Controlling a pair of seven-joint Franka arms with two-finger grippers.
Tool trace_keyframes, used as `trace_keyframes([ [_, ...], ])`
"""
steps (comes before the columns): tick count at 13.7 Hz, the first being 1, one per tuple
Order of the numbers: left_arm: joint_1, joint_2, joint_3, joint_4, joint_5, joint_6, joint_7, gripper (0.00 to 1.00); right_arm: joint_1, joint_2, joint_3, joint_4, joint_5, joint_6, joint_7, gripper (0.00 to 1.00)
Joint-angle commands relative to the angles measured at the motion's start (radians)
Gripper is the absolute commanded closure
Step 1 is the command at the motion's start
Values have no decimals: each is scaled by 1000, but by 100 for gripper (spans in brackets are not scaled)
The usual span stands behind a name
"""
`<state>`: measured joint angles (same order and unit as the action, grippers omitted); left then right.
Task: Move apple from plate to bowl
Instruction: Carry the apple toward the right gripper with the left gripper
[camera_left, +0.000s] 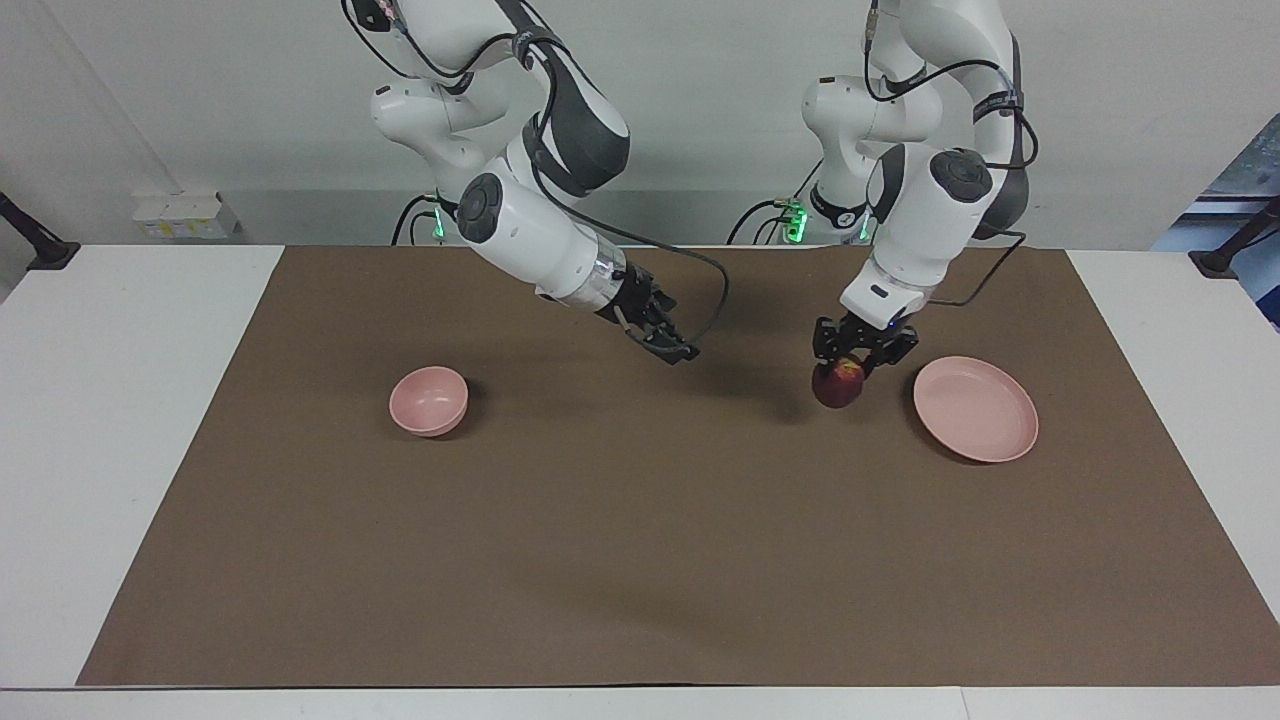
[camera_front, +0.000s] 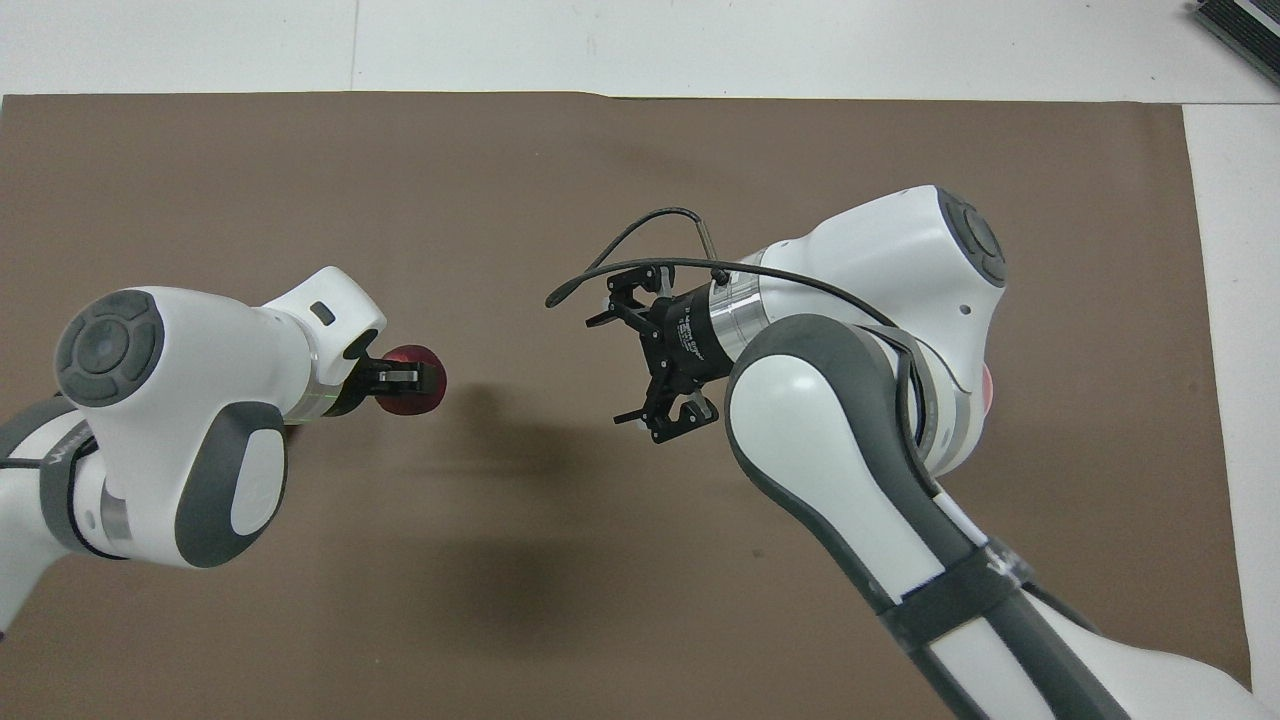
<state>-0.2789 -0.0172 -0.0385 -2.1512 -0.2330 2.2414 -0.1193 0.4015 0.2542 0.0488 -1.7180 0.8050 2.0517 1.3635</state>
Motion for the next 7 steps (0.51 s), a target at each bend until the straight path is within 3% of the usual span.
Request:
trace_keyframes([
  [1, -48, -18, 17, -1, -174, 23, 1, 100, -3, -58, 0, -110, 92, 91, -72, 0],
  [4, -66, -20, 16, 5, -386, 67, 13, 100, 5, -50, 0, -139, 94, 114, -101, 0],
  [7, -77, -35, -4, 22, -486, 86, 43, 100, 22, -50, 0, -158, 114, 151, -103, 0],
])
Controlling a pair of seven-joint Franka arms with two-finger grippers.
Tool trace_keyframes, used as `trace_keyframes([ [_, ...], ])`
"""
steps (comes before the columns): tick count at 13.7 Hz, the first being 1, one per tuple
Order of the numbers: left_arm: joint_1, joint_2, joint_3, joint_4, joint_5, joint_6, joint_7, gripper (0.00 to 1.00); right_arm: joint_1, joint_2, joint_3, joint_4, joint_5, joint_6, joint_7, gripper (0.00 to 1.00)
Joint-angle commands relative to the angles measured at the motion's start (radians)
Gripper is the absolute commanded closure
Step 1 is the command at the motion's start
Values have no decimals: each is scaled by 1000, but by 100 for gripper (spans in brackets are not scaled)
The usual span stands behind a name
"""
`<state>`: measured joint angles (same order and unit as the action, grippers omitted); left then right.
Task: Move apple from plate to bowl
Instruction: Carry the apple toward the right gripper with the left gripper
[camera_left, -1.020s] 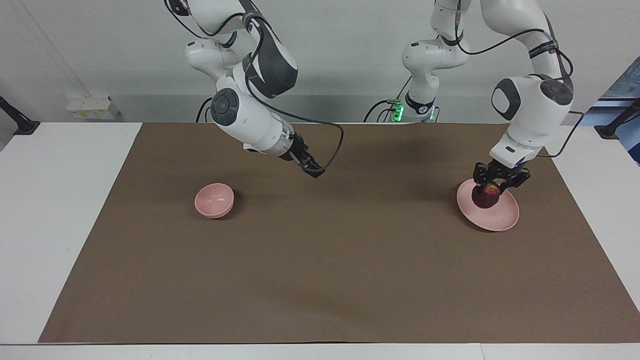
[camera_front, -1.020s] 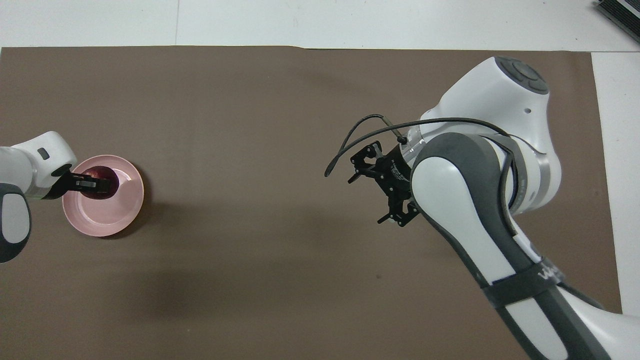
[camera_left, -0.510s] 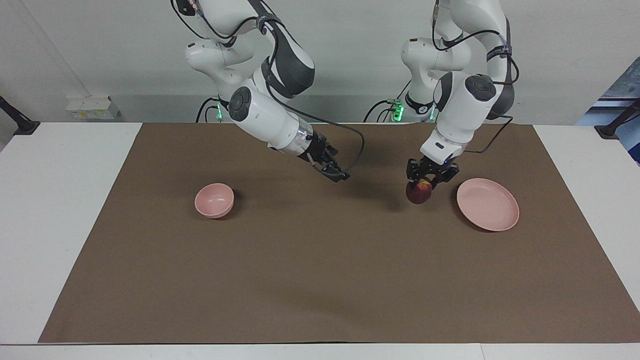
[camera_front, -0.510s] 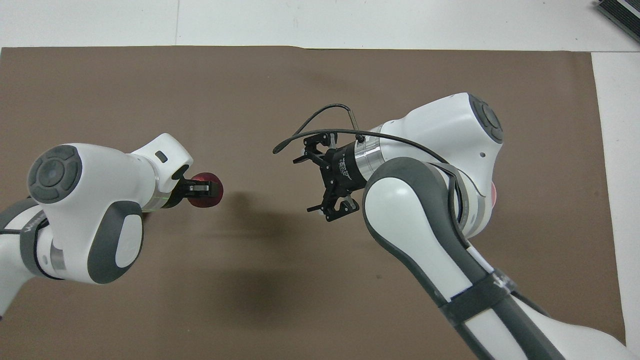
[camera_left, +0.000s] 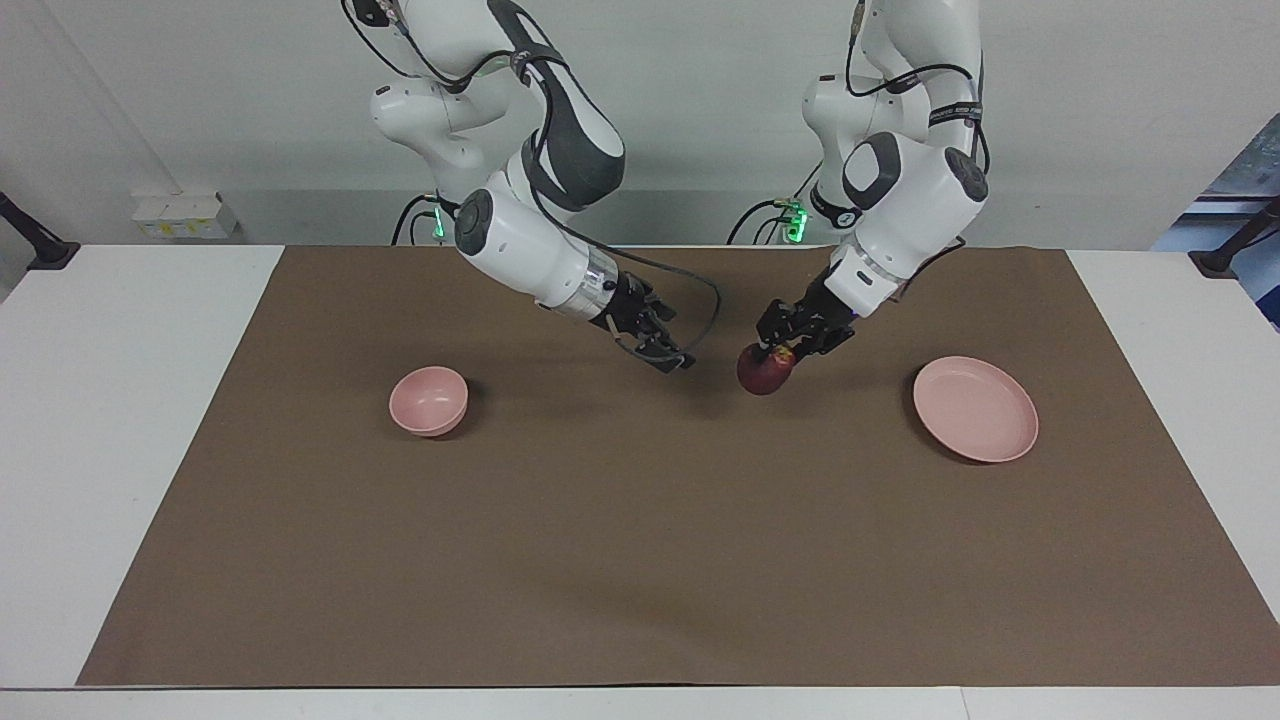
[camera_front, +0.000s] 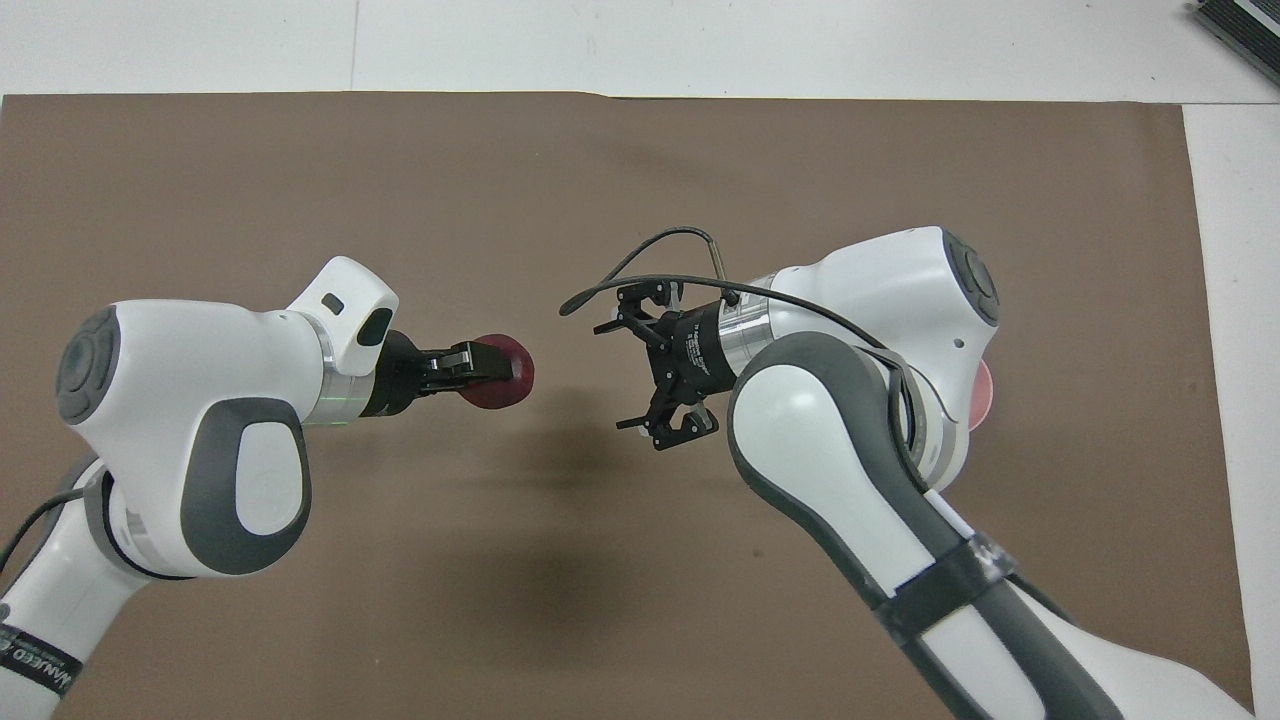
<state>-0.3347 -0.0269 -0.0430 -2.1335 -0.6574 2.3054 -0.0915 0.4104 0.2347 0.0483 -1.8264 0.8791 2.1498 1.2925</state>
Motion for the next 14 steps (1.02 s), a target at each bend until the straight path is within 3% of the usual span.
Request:
trace_keyframes([
  [1, -36, -27, 0, 6, -103, 31, 15, 100, 24, -31, 1, -63, 41, 80, -30, 0],
  [4, -105, -44, 2, 1, -148, 71, 7, 100, 48, -20, 1, -68, 63, 123, -21, 0],
  [12, -135, -44, -20, 12, -145, 58, -57, 100, 53, -12, 1, -53, 66, 122, -4, 0],
  [13, -133, -44, -31, 14, -145, 55, -65, 100, 54, -12, -1, -53, 66, 121, -6, 10],
  [14, -135, -42, -31, 17, -145, 57, -66, 100, 54, -9, -1, -45, 64, 116, -12, 78],
])
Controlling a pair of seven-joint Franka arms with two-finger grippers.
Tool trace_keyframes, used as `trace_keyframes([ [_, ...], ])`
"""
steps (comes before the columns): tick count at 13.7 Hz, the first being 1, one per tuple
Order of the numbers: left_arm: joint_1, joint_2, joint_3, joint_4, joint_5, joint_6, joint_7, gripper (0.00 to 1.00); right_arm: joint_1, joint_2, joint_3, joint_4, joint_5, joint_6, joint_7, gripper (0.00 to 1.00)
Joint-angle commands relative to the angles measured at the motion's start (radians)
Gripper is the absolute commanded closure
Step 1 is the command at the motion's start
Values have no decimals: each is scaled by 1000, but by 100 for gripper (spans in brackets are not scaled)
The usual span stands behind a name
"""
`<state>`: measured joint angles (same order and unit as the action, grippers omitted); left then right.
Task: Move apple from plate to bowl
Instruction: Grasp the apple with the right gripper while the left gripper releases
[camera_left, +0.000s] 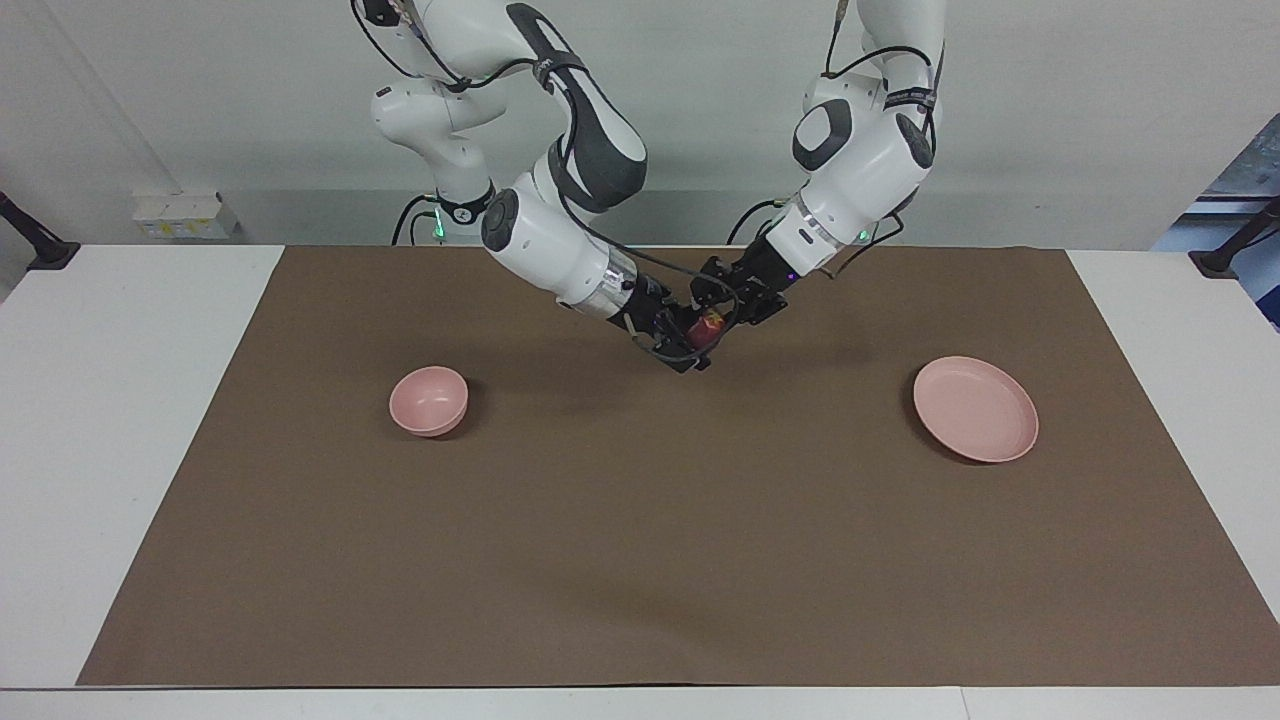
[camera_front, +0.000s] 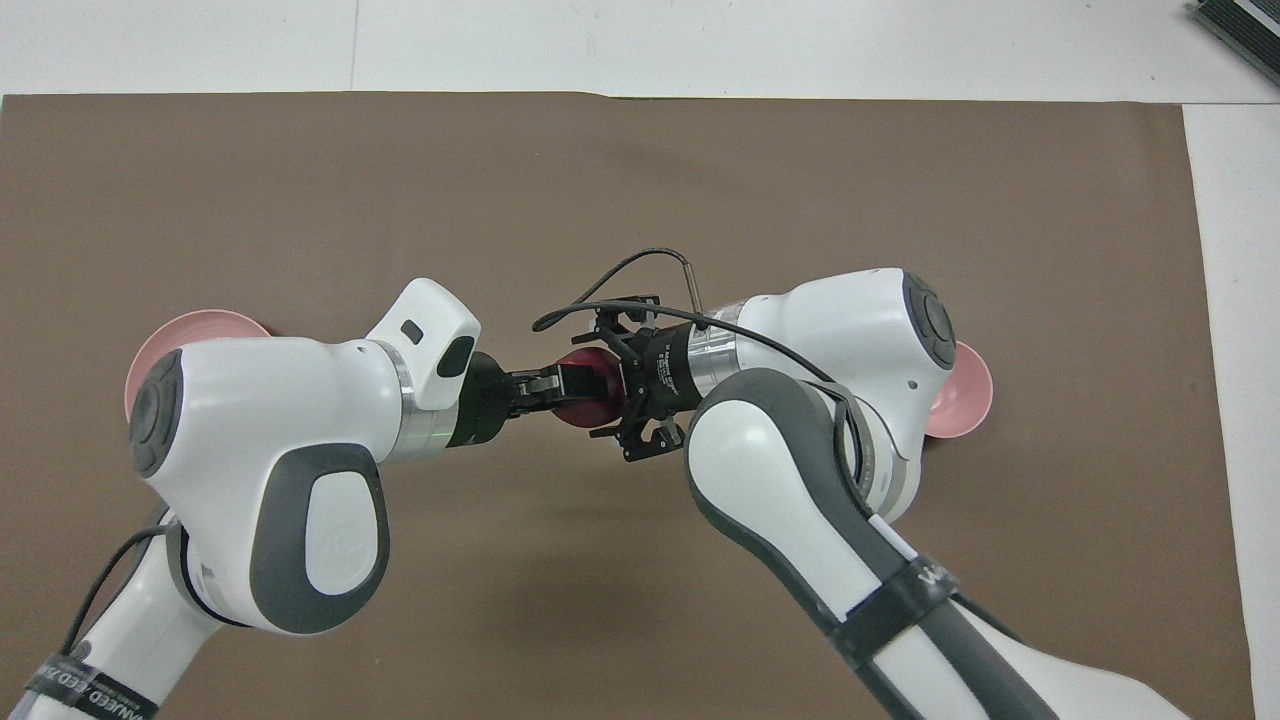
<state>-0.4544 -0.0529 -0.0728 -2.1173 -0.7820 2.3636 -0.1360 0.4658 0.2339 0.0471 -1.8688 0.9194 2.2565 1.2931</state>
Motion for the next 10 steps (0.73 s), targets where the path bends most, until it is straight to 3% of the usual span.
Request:
trace_keyframes([
  [1, -15, -13, -1, 6, -20, -3, -20, 100, -4, -4, 0, -1, 24, 6, -12, 100],
  [4, -13, -8, -1, 13, -16, -4, -25, 100, -7, -4, 0, 0, 22, 2, -12, 100],
  [5, -13, -7, -1, 19, -14, -4, -27, 85, -9, -4, 0, 0, 22, 2, -12, 100],
  [6, -13, -4, -1, 22, -7, -6, -33, 53, -9, -4, 0, 0, 22, 2, -12, 100],
  [7, -12, -2, -1, 23, -7, -6, -33, 30, -7, -4, 0, 0, 22, 2, -17, 100],
  [9, -10, 1, -1, 30, 12, -6, -36, 25, -7, -4, 0, 0, 16, 2, -18, 100],
  [10, -10, 1, -1, 31, 13, -6, -36, 13, -9, -4, 0, 0, 9, -5, -20, 100],
])
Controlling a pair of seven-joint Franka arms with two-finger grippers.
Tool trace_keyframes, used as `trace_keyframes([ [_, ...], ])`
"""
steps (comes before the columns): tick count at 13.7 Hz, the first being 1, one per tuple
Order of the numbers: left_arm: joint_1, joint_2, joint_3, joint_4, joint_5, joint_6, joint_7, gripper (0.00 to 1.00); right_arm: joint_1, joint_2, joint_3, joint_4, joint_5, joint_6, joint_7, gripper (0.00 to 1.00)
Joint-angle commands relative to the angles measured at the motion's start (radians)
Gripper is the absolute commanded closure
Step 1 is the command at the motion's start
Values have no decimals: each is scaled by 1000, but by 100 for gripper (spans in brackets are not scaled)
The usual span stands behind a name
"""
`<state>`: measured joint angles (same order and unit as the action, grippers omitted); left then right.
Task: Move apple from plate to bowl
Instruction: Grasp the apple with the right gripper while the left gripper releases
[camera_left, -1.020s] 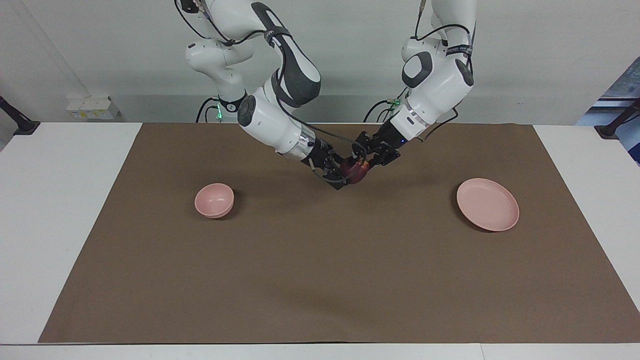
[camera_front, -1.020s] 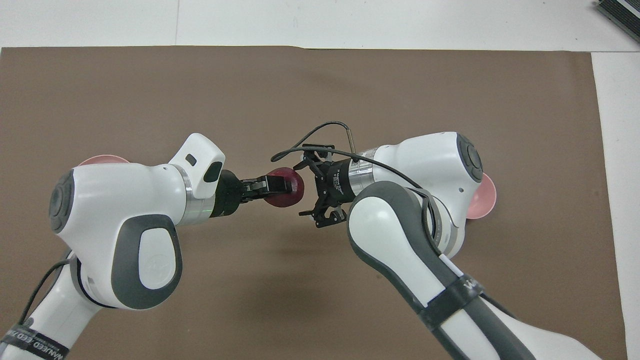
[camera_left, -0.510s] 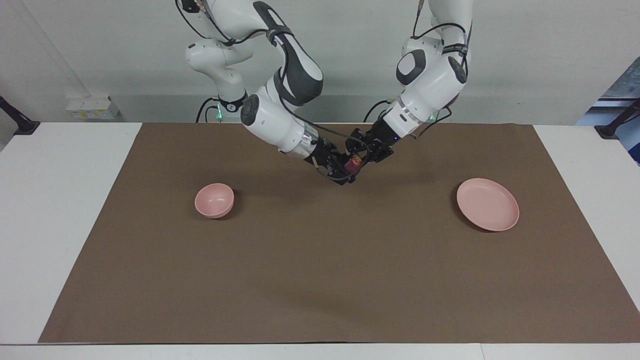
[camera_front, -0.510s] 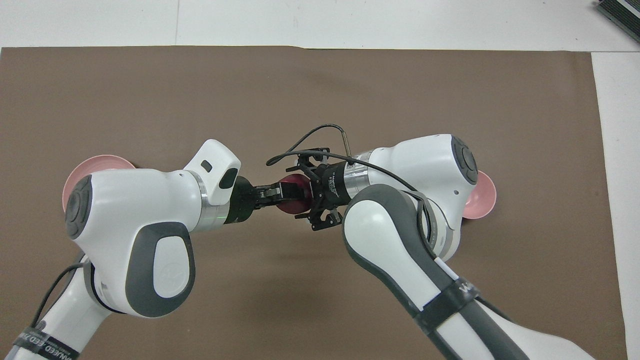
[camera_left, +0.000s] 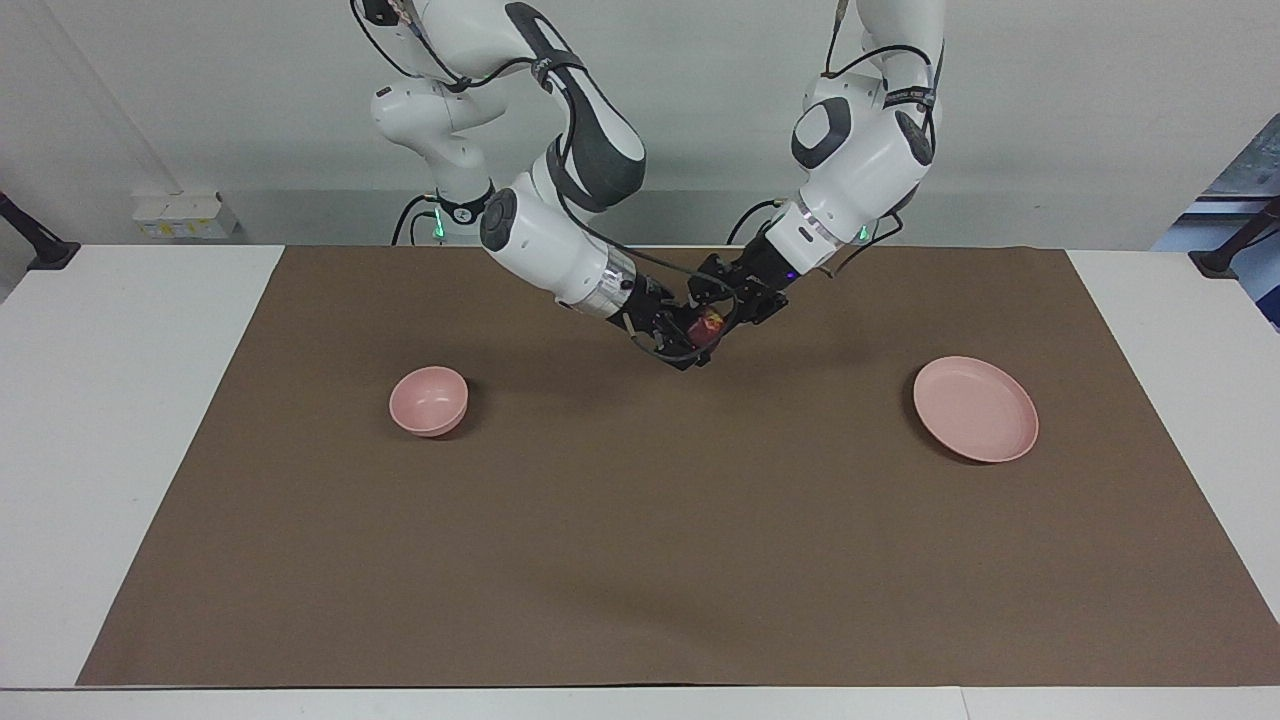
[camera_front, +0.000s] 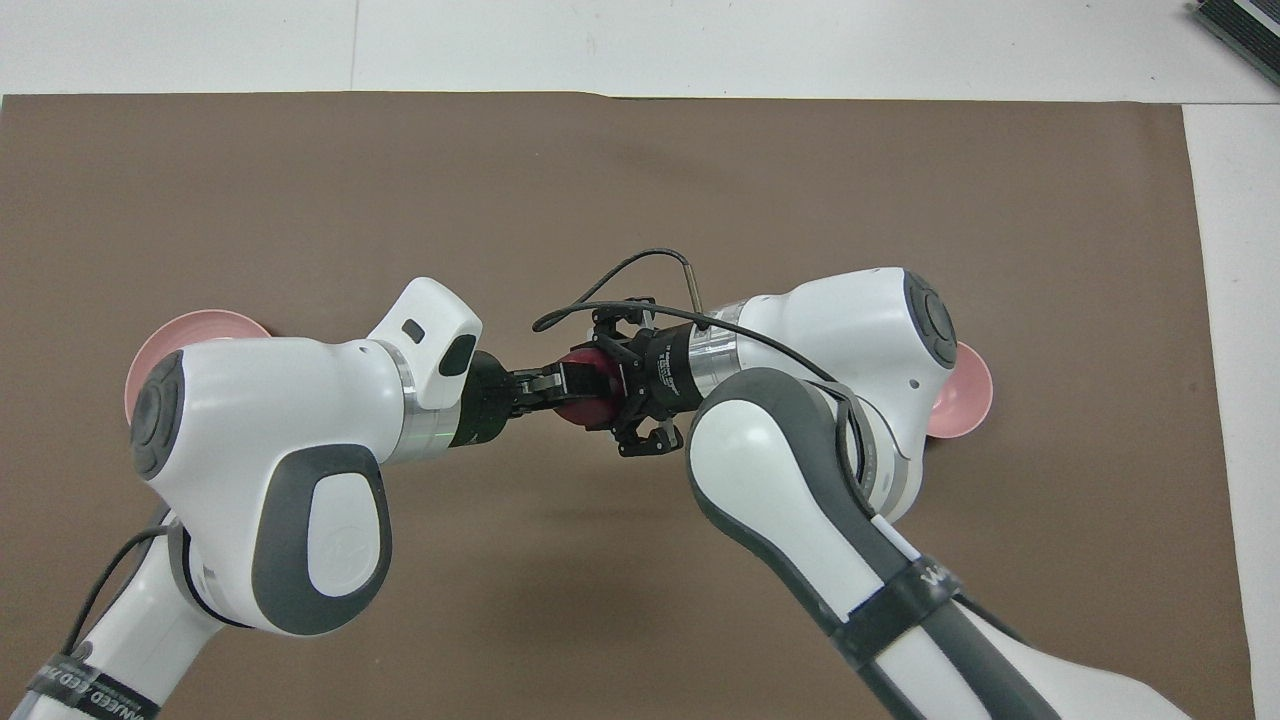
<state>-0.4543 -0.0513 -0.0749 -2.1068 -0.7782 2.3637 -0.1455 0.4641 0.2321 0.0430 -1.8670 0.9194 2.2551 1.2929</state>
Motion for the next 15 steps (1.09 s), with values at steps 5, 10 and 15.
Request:
trace_keyframes([
  [5, -4, 1, 3, 24, 54, -6, -23, 0, -61, -17, -3, 20, -115, -158, -171, 100],
  [10, 8, 10, 12, 22, 278, -38, -16, 0, -107, -22, -8, 39, -419, -311, -297, 100],
  [15, 129, 24, 14, 89, 691, -243, -14, 0, -189, -48, -8, -14, -569, -347, -498, 100],
])
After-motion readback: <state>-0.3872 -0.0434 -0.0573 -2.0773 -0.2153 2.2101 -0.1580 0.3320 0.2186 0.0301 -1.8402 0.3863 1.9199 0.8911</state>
